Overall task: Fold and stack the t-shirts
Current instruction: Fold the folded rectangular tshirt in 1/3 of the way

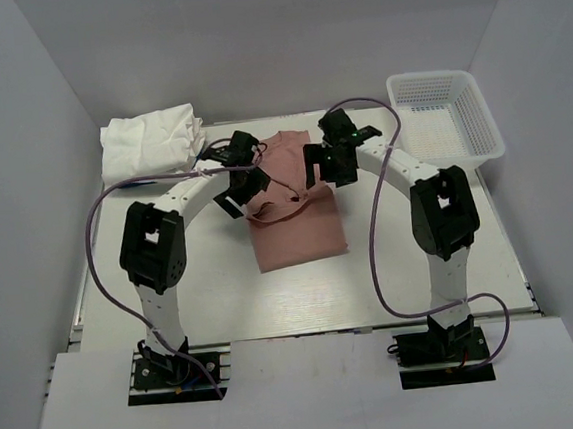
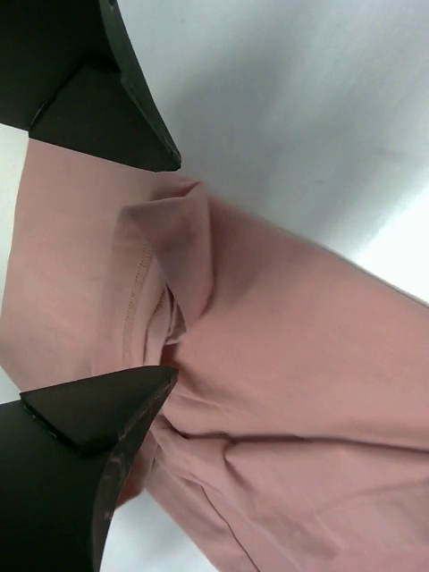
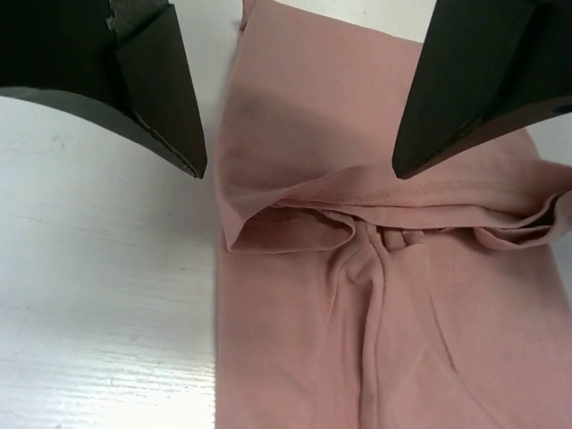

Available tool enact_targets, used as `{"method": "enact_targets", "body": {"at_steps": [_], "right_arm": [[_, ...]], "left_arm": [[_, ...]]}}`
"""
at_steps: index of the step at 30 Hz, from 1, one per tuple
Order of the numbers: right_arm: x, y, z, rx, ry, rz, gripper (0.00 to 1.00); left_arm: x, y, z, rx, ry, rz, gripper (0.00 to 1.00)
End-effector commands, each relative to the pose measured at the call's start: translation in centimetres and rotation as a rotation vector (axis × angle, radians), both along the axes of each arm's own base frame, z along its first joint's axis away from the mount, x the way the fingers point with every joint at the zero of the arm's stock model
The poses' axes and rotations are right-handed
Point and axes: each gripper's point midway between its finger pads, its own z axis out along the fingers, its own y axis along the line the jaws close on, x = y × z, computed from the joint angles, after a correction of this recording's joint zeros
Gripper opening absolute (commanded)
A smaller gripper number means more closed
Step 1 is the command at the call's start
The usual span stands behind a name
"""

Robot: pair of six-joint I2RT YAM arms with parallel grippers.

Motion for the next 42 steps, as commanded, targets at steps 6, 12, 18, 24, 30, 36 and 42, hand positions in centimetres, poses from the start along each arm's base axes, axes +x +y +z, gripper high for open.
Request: {"method": "enact_targets", "body": {"at_steps": [6,12,18,24,30,36,42], "right_arm": [[-6.3,3.7,3.6,0.218,-0.040,0.235,0.90],[-10.7,5.8,0.5,0.233,0.018,0.340,0.90],[-8.7,9.2,-1.5,0.251,0.005,0.368,0.90],[-1.1,12.4,0.1,0.308,-0.180,0.250,0.90],[8.1,13.7,6.1,0.363,-0.349,0.088,0.90],[7.4,10.0,8.8,0.316,-0.370,0.033,0.90],[-1.3,1.1,8.1,0.231,-0.270,-0.056,0.90]], "left_arm": [[0.3,1.5,2.4,-0.070,-0.038,-0.051,1.00],[-5.5,5.3,3.8,-0.025,-0.028,-0.053,1.00],[-13.2,8.3,5.1,-0.050,-0.070,-0.057,1.00],[-16.6,9.2,6.5,-0.105,-0.135,-0.046,1.00],[-17.0,9.0,7.0,-0.098,-0.131,-0.088,1.00],[-16.6,6.8,5.8,-0.123,-0.070,-0.251,1.00],[-16.5,1.7,2.6,-0.293,-0.041,-0.438,1.00]]}}
